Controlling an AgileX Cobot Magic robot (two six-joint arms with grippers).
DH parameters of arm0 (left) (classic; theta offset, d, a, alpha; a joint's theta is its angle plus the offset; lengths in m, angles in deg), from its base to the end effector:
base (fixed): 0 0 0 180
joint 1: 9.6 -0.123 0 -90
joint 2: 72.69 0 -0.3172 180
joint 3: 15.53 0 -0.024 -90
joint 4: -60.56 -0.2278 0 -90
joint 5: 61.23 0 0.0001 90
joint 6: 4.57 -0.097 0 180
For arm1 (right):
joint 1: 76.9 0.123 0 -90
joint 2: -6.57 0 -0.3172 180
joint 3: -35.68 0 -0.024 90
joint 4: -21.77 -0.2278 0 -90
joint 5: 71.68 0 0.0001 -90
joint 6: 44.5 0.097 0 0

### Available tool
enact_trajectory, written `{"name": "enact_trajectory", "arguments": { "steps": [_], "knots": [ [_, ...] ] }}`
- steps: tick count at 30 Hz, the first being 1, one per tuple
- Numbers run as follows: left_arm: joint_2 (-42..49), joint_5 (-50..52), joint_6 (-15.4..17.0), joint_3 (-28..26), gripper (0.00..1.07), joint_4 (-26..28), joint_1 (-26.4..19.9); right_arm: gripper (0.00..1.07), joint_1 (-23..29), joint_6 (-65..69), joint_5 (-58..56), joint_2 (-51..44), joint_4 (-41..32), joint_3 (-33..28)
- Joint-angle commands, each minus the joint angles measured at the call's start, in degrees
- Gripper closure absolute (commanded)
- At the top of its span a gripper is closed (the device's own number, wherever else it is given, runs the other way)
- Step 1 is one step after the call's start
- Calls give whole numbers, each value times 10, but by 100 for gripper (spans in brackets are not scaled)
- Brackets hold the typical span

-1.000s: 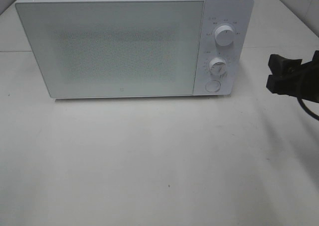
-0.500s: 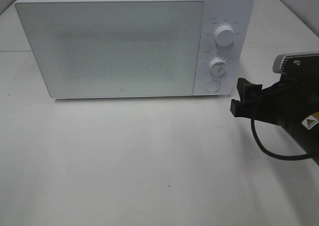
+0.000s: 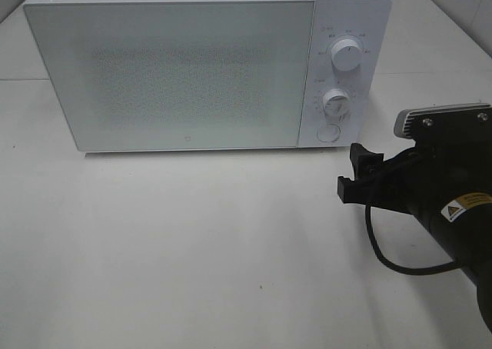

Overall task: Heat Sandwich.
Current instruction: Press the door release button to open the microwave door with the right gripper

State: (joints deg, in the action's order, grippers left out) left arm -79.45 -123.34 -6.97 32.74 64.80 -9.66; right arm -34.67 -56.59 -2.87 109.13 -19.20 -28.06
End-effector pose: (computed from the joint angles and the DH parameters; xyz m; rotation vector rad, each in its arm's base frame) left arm -0.0559 -0.0064 0.2664 0.0472 2.0423 -0.0616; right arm 0.2034 0.1046 0.1990 -0.1037 1.7533 0.0098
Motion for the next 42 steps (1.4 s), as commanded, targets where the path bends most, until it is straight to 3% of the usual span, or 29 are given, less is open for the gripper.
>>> {"name": "enact_trajectory", "arguments": {
  "steps": [1, 10, 17, 21, 31, 37, 40, 41, 42],
  "knots": [
    [10, 7, 3, 1, 9, 3, 1, 32, 1, 5, 7, -1, 1, 6],
    [10, 7, 3, 1, 9, 3, 1, 32, 1, 197, 7, -1, 1, 6],
    [10, 7, 3, 1, 9, 3, 1, 32, 1, 423, 7, -1, 1, 6],
    [10, 7, 3, 1, 9, 3, 1, 32, 1, 615, 2, -1, 1, 6],
    [10, 7, 3, 1, 9, 3, 1, 33, 1, 789, 0, -1, 1, 6],
    [10, 7, 3, 1, 9, 3, 1, 46, 1, 855, -5, -1, 1, 6],
    [10, 7, 3, 1, 9, 3, 1, 65, 1, 889, -22, -1, -1, 6],
    [10, 7, 3, 1, 9, 3, 1, 65, 1, 889, -22, -1, -1, 6],
    [10, 7, 3, 1, 9, 3, 1, 76, 1, 902, -29, -1, -1, 6]
  ]
}}
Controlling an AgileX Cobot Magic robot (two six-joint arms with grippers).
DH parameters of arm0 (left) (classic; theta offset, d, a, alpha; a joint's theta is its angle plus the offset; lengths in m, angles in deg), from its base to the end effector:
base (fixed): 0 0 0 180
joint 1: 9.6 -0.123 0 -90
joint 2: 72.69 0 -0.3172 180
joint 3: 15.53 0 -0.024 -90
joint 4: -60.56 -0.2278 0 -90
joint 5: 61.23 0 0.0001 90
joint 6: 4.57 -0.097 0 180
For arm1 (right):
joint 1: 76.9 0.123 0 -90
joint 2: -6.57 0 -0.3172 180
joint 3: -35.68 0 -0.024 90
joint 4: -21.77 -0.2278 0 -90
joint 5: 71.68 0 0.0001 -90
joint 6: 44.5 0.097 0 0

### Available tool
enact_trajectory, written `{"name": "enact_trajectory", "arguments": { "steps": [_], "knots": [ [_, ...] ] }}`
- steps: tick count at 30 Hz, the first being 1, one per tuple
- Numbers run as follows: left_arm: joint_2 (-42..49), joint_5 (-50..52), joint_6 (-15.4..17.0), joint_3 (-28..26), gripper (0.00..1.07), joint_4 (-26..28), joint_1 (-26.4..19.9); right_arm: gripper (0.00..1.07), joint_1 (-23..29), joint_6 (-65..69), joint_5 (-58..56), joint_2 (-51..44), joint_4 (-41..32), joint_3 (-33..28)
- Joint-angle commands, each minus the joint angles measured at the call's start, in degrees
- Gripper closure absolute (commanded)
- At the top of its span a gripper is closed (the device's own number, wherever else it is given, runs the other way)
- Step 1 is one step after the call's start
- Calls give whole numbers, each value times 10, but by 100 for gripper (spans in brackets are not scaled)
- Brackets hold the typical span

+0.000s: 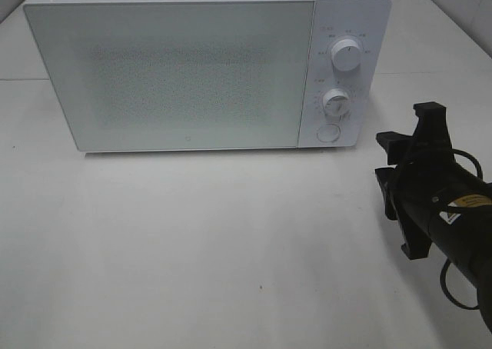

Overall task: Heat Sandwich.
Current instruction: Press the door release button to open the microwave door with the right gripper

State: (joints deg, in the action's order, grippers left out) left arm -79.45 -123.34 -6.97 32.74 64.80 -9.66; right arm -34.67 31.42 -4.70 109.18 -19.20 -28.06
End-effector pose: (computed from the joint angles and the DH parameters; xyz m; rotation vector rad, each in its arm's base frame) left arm -0.0559 -0.0064 0.2664 0.0472 2.0423 -0.0616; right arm 0.2028 0.1051 0.1958 1.2540 1.4688 1.0878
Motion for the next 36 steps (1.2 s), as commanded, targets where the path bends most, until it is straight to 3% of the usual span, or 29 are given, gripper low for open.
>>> {"name": "enact_trajectory", "arguments": {
  "steps": [1, 3, 4, 5, 6, 22, 30, 36],
  "knots": [
    [10, 7, 3, 1, 9, 3, 1, 83, 1, 26, -14, -1, -1, 6],
    [10, 7, 3, 1, 9, 3, 1, 94, 1, 28, -22, -1, 0, 6],
    [10, 7, 3, 1, 9, 3, 1, 94, 1, 28, -22, -1, 0, 6],
    [10, 7, 3, 1, 9, 3, 1, 105, 1, 28, -29, -1, 0, 6],
    [10, 7, 3, 1, 9, 3, 1, 107, 1, 28, -32, -1, 1, 6],
    [10, 7, 3, 1, 9, 3, 1, 107, -10, 30, -57, -1, 6, 9],
    [10, 7, 3, 1, 9, 3, 1, 107, -68, 25, -111, 4, 74, 51],
    [10, 7, 3, 1, 9, 3, 1, 107, -89, 48, -113, 64, 95, 95]
  ]
}}
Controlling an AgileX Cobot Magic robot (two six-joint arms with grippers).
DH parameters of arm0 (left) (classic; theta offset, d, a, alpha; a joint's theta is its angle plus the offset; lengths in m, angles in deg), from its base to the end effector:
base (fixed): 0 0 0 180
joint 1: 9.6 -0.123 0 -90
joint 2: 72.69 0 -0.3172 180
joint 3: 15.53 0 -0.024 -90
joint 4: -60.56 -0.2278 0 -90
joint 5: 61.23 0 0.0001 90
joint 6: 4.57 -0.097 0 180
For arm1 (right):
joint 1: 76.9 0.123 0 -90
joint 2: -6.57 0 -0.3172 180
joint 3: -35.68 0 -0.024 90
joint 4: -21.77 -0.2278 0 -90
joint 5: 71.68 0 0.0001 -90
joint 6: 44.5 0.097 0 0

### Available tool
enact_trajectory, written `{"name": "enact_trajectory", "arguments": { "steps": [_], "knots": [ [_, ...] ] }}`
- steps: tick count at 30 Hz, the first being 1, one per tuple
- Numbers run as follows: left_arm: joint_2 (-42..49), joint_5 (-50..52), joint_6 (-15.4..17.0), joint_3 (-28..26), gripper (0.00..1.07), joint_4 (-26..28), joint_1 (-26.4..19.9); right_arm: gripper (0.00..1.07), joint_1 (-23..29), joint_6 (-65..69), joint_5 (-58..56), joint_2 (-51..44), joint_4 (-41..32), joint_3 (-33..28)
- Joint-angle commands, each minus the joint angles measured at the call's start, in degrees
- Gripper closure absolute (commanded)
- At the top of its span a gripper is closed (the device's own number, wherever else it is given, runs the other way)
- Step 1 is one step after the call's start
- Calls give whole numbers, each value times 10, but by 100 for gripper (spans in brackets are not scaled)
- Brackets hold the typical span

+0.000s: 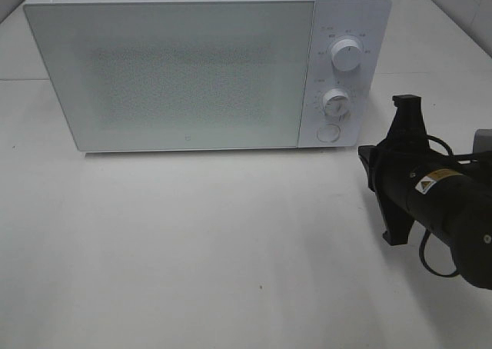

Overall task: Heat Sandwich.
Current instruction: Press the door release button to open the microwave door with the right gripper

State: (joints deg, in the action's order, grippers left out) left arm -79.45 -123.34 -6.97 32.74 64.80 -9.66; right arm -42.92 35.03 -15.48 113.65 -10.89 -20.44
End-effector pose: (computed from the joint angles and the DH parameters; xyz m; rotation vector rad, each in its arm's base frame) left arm -0.0559 -0.0064 0.2664 0.0472 2.0423 -0.0616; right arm 0.2420 0.1107 0.1829 1.3779 1.5457 1.0802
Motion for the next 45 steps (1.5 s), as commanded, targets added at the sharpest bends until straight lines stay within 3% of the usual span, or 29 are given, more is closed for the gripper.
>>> {"name": "enact_trajectory", "arguments": {
  "steps": [1, 10, 19, 28, 45],
  "knots": [
    [10, 7, 3, 1, 9, 3, 1, 107, -7, 11, -5, 19, 12, 18],
    [10, 7, 3, 1, 9, 3, 1, 107, -7, 15, -3, 95, 13, 97],
    [10, 7, 3, 1, 9, 3, 1, 107, -41, 13, -34, 147, 24, 168],
    [10, 7, 3, 1, 9, 3, 1, 107, -67, 9, -51, 183, 25, 213],
    [10, 7, 3, 1, 9, 3, 1, 107, -67, 4, -7, 223, 17, 263]
  ]
}}
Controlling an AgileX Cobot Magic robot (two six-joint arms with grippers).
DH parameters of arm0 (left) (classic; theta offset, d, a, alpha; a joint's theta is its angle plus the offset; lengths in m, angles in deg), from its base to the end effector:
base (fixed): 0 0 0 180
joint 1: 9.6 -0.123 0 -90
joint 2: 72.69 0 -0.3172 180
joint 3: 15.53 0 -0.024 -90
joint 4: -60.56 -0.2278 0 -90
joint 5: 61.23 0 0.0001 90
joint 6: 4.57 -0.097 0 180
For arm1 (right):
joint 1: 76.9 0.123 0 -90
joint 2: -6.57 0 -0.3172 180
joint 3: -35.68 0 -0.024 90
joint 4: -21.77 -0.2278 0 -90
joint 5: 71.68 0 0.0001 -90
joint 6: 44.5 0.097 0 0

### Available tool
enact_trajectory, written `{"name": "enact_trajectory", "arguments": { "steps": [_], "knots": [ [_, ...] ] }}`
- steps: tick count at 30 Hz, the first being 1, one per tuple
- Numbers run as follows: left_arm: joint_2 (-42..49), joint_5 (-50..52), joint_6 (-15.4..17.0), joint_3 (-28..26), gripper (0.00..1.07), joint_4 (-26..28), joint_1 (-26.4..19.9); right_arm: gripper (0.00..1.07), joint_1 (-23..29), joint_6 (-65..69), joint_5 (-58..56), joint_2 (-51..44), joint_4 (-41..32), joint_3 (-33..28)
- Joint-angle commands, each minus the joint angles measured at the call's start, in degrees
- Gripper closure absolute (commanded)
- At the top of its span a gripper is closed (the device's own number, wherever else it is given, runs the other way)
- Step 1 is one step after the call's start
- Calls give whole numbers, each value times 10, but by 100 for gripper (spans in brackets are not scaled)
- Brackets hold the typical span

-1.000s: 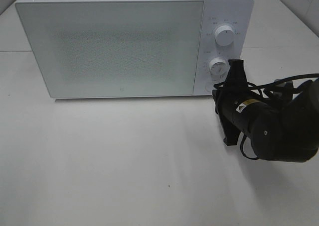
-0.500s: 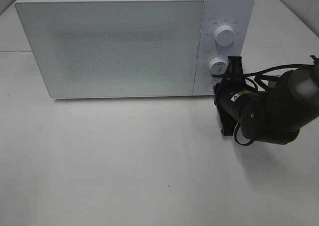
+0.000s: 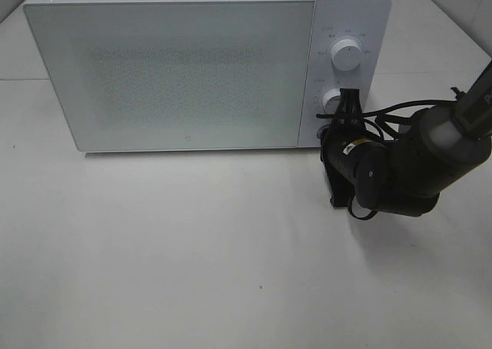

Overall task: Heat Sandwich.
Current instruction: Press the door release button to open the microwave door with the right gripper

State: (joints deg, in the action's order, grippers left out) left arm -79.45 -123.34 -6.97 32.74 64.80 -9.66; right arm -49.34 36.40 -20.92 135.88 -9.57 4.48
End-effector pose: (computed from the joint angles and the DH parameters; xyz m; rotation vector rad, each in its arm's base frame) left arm -0.0559 -0.0064 0.2664 0.0472 2.0423 -0.0616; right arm 0.3554 0.1414 0.1252 1.4941 1.4968 1.0377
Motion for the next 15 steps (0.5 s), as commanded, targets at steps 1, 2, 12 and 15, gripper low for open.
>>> {"name": "enact_trajectory", "arguments": {
  "steps": [1, 2, 12, 15],
  "knots": [
    [10, 7, 3, 1, 9, 3, 1, 107, -3, -11, 58, 1, 6, 14],
    [10, 7, 3, 1, 9, 3, 1, 107, -3, -11, 70, 1, 8, 14],
    [10, 7, 3, 1, 9, 3, 1, 107, -3, -11, 121, -5, 25, 14],
    [10, 7, 3, 1, 9, 3, 1, 107, -3, -10, 127, -5, 23, 14]
  ]
}}
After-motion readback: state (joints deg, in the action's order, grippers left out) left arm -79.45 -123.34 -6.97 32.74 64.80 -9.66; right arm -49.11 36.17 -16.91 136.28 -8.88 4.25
